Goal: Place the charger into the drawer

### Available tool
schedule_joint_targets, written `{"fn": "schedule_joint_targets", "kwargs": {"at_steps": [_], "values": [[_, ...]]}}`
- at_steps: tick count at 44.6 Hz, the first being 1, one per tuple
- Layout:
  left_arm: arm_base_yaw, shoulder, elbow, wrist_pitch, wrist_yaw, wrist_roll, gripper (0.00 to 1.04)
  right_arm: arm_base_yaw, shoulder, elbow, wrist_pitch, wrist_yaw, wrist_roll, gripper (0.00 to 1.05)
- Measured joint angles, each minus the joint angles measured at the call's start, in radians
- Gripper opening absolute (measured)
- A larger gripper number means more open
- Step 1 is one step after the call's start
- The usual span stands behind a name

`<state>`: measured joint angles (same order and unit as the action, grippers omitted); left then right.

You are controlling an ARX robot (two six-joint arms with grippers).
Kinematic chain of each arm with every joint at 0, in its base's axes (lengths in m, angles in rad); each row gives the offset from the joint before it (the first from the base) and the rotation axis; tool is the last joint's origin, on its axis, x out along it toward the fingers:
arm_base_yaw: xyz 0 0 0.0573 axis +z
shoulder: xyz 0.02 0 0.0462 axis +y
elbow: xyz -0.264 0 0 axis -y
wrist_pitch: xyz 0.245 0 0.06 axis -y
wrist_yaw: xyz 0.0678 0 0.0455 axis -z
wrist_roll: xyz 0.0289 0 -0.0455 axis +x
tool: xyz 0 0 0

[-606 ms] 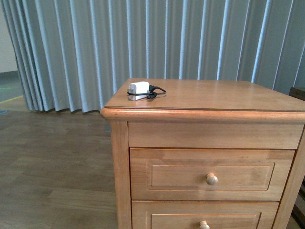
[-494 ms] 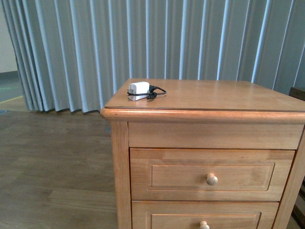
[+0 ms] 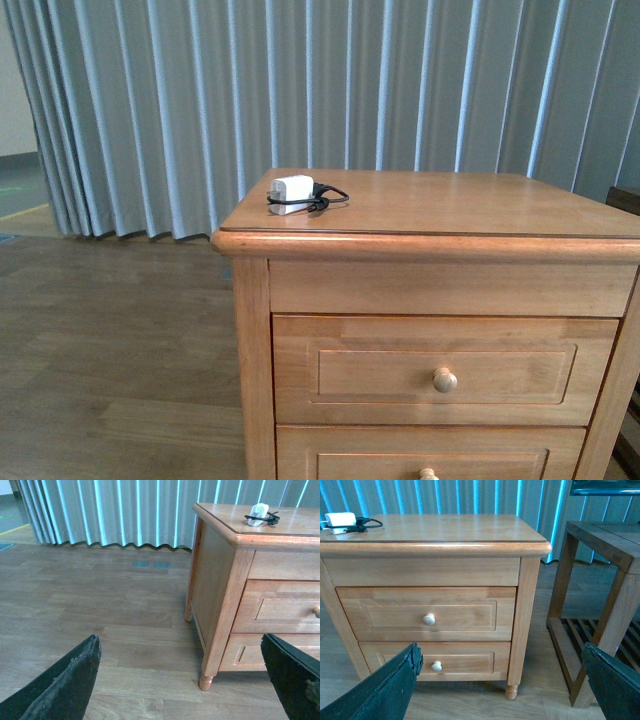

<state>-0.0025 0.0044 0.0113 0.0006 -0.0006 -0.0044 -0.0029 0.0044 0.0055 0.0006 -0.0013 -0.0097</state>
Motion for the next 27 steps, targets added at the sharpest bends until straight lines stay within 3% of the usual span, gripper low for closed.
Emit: {"fn": "schedule_joint_targets", "kwargs": {"at_steps": [27], "values": [[0.0, 0.0, 0.0, 0.0, 0.0, 0.0, 0.99, 0.0, 0.0, 0.0, 0.0, 0.0, 0.0, 0.96]]}}
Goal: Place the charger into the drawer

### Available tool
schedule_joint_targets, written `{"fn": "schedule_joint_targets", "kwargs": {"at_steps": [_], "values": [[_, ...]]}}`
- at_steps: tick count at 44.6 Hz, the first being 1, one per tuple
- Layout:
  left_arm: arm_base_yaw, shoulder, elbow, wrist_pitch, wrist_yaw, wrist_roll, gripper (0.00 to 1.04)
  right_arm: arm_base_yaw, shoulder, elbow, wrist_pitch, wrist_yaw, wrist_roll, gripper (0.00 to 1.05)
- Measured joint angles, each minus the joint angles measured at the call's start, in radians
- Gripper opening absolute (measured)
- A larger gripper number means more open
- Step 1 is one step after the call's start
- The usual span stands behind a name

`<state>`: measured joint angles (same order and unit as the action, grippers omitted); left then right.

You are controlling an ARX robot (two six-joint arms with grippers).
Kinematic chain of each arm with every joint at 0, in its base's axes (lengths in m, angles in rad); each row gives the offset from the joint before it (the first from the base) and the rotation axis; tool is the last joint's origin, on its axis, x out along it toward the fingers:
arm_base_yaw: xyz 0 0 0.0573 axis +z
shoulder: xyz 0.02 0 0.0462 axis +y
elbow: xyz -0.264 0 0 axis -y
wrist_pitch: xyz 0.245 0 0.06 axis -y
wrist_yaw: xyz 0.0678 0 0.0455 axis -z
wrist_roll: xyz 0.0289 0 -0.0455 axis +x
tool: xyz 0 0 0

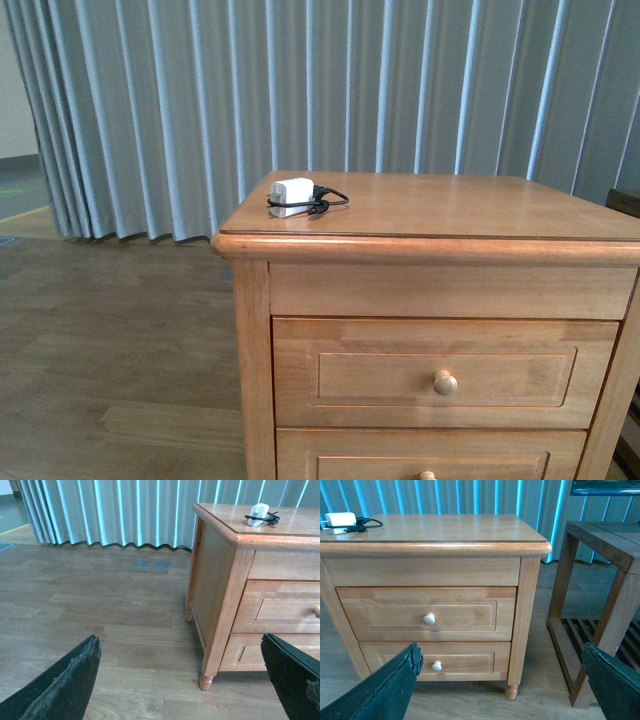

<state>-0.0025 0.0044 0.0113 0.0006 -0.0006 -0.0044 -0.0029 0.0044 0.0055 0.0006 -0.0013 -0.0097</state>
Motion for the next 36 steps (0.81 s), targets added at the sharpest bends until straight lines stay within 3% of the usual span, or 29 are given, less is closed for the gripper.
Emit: {"fn": "schedule_joint_targets", "kwargs": {"at_steps": [17, 18, 23, 26, 28, 36], "values": [[0.0, 0.0, 0.0, 0.0, 0.0, 0.0, 0.99, 0.0, 0.0, 0.0, 0.0, 0.0, 0.0, 0.96], [0.0, 0.0, 0.0, 0.0, 0.0, 0.0, 0.99, -0.008, 0.005, 0.0, -0.002, -0.033, -0.007, 0.96], [0.0, 0.0, 0.0, 0.0, 0.002, 0.0, 0.99, -0.108, 0.121, 0.012, 0.023, -0.43, -0.101, 0.96], [0.0, 0.0, 0.0, 0.0, -0.002, 0.0, 0.99, -0.085, 0.198, 0.012, 0.067, -0.528, -0.13, 0.96], [0.0, 0.0, 0.0, 0.0, 0.0, 0.0, 0.99, -0.047, 0.256, 0.012, 0.117, -0.51, -0.154, 0.96], [0.0, 0.0, 0.0, 0.0, 0.0, 0.0, 0.99, 0.122, 0.558, 0.024, 0.364, -0.261, -0.2, 0.96]]}}
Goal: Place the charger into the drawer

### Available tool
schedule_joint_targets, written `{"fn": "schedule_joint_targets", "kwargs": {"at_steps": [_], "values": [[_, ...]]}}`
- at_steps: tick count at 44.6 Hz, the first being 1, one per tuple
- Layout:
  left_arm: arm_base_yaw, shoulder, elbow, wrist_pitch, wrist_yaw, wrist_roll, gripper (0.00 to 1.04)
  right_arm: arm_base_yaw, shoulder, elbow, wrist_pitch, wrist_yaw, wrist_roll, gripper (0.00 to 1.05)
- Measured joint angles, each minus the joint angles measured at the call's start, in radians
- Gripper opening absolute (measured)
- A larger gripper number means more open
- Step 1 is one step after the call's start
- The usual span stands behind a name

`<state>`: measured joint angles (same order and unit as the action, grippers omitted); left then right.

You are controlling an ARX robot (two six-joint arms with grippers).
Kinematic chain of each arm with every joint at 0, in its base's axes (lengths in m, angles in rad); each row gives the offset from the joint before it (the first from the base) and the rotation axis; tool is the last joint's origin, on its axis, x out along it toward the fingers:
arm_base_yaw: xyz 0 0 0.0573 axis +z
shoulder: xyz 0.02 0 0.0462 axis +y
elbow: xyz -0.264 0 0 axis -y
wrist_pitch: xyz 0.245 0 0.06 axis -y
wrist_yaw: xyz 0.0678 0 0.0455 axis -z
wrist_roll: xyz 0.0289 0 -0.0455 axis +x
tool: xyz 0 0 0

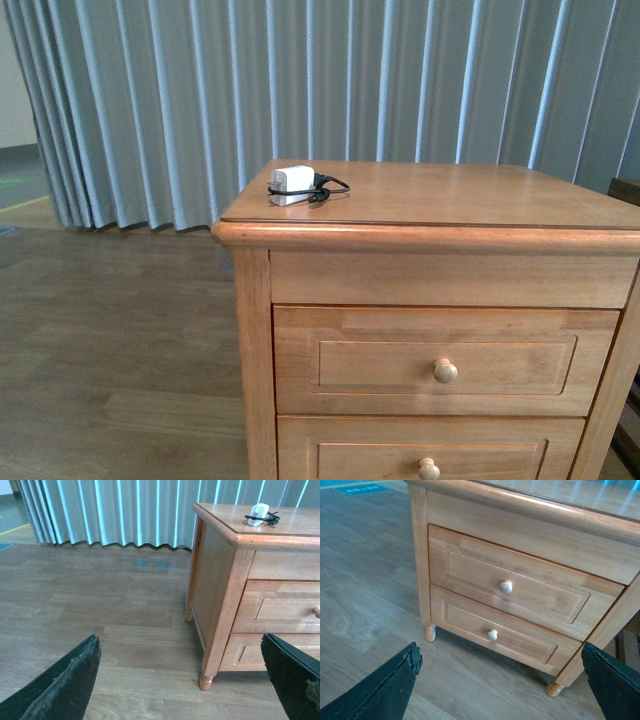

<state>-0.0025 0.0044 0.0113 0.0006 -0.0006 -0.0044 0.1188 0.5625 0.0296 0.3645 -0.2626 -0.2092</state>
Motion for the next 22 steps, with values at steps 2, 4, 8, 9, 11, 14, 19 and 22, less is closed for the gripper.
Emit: {"fn": "schedule_joint_targets", "kwargs": {"at_steps": [2, 4, 8, 9, 11, 14, 19, 22], "values": [[0.0, 0.0, 0.0, 0.0, 0.0, 0.0, 0.99, 0.034, 0.069, 0.01, 0.055, 0.047, -0.006, 0.96], [0.0, 0.0, 0.0, 0.0, 0.0, 0.0, 0.99, 0.066, 0.14, 0.021, 0.113, 0.091, -0.013, 0.96], [0.0, 0.0, 0.0, 0.0, 0.0, 0.0, 0.99, 0.127, 0.33, 0.058, 0.257, 0.183, -0.023, 0.96], [0.0, 0.0, 0.0, 0.0, 0.0, 0.0, 0.99, 0.136, 0.369, 0.066, 0.285, 0.199, -0.023, 0.96], [0.0, 0.0, 0.0, 0.0, 0.0, 0.0, 0.99, 0.16, 0.481, 0.094, 0.356, 0.238, -0.027, 0.96], [0.0, 0.0, 0.0, 0.0, 0.0, 0.0, 0.99, 0.186, 0.62, 0.138, 0.431, 0.283, -0.031, 0.96], [0.0, 0.0, 0.0, 0.0, 0.0, 0.0, 0.99, 0.213, 0.777, 0.209, 0.488, 0.327, -0.03, 0.96], [0.0, 0.0, 0.0, 0.0, 0.0, 0.0, 0.99, 0.23, 0.876, 0.257, 0.534, 0.353, -0.031, 0.96]]}}
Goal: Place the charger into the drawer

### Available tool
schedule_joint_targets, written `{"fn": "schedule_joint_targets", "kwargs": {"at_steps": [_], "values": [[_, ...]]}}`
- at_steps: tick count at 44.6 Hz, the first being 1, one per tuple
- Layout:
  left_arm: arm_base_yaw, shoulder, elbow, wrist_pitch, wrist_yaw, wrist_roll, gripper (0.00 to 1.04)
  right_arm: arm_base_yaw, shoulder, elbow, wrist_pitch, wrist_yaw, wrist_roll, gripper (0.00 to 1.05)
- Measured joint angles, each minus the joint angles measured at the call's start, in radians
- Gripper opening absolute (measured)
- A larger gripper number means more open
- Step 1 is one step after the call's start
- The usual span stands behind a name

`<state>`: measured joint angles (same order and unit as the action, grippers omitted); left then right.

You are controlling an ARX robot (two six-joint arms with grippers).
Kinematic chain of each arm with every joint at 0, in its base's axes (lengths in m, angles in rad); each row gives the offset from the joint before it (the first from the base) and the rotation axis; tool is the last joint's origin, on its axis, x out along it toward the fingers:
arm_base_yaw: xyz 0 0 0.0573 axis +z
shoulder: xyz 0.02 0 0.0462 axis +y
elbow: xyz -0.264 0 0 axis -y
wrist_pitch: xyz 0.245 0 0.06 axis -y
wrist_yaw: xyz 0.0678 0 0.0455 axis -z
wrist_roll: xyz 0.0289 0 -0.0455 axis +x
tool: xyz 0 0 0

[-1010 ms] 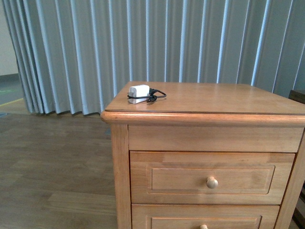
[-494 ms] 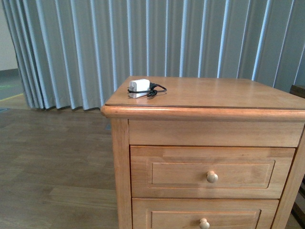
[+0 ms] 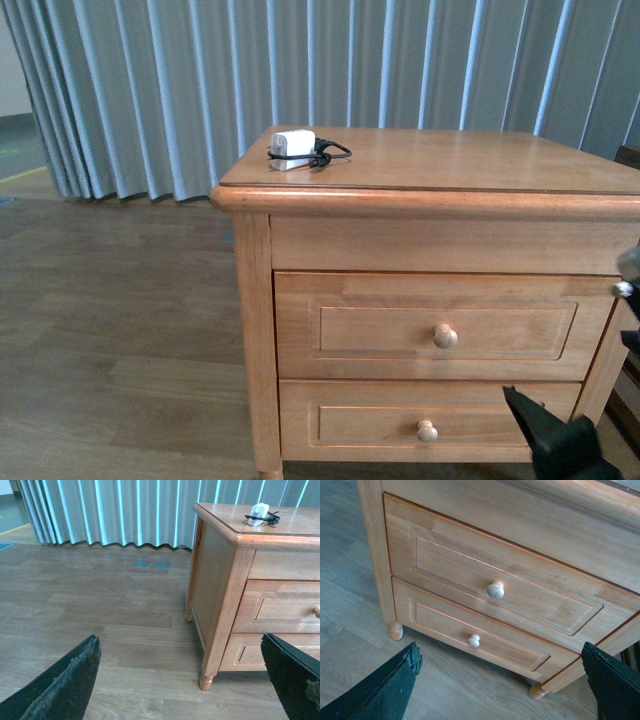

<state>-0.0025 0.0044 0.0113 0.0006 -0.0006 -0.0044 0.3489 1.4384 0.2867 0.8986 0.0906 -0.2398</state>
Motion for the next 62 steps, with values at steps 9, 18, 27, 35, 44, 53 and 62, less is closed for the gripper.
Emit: {"fn": "schedule_joint_targets", "kwargs": {"at_steps": [9, 18, 27, 35, 44, 53, 62], "values": [[0.0, 0.0, 0.0, 0.0, 0.0, 0.0, 0.99, 0.022, 0.263, 0.143, 0.116, 0.066, -0.01, 0.96], [0.0, 0.0, 0.0, 0.0, 0.0, 0.0, 0.99, 0.021, 0.475, 0.305, 0.158, 0.126, -0.014, 0.96], [0.0, 0.0, 0.0, 0.0, 0.0, 0.0, 0.99, 0.01, 0.671, 0.497, 0.14, 0.179, 0.011, 0.96], [0.0, 0.0, 0.0, 0.0, 0.0, 0.0, 0.99, 0.011, 0.733, 0.557, 0.142, 0.213, 0.016, 0.96], [0.0, 0.0, 0.0, 0.0, 0.0, 0.0, 0.99, 0.01, 0.803, 0.629, 0.148, 0.257, 0.02, 0.96], [0.0, 0.0, 0.0, 0.0, 0.0, 0.0, 0.99, 0.004, 0.847, 0.688, 0.147, 0.267, 0.021, 0.96], [0.0, 0.0, 0.0, 0.0, 0.0, 0.0, 0.99, -0.002, 0.892, 0.735, 0.146, 0.274, 0.02, 0.96]]}}
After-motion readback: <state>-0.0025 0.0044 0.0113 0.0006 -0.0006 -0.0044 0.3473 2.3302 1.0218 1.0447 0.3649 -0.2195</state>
